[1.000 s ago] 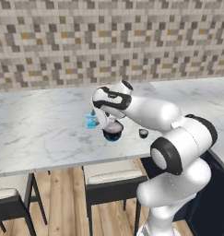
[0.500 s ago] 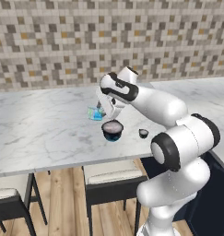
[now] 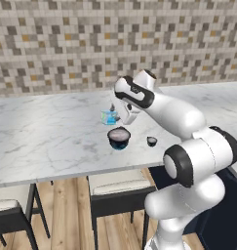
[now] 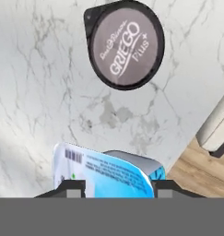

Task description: Stack the yogurt containers by placing the smaller containers on top of the larger containers.

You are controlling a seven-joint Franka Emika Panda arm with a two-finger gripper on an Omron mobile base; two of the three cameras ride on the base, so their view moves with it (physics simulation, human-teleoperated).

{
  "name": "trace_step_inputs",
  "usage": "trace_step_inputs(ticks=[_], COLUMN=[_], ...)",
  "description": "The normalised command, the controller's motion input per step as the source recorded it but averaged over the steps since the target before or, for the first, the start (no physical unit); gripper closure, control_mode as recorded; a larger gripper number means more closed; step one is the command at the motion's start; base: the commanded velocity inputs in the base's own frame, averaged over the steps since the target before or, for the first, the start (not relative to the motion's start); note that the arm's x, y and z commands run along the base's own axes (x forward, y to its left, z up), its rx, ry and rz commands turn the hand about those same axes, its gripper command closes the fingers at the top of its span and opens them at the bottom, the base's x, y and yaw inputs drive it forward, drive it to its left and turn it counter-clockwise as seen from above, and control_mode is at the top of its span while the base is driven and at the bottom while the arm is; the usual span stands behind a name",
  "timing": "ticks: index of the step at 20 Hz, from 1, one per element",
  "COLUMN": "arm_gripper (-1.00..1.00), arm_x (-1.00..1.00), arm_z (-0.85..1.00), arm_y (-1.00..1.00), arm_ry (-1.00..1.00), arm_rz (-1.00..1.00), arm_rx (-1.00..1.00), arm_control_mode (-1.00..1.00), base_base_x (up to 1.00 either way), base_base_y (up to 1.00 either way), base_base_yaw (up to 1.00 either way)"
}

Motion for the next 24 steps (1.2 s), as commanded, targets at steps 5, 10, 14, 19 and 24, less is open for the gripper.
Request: trace_step_inputs(ticks=[5, 10, 14, 19, 24], arm_gripper=[1.00, 1.00, 1.00, 1.00, 1.00], arm_x=[0.00, 0.00, 0.03, 0.01, 0.14], arm_z=[0.00, 0.00, 0.00, -0.02, -0.13], arm_y=[-0.30, -0.30, -0.25, -0.21, -0.06], arm_ry=[-0.13, -0.05, 0.00, 0.00, 0.00], arm_rz=[0.00, 0.00, 0.00, 0.00, 0.01], arm_rx=[-0.01, -0.01, -0.05, -0.06, -0.03], arm_control_mode=[-1.00, -1.00, -1.00, -1.00, -1.00], base_base_x=[0.00, 0.00, 0.00, 0.00, 0.00], base_base_y=[0.00, 0.00, 0.00, 0.00, 0.00], base_base_yaw=[0.00, 0.00, 0.00, 0.00, 0.00])
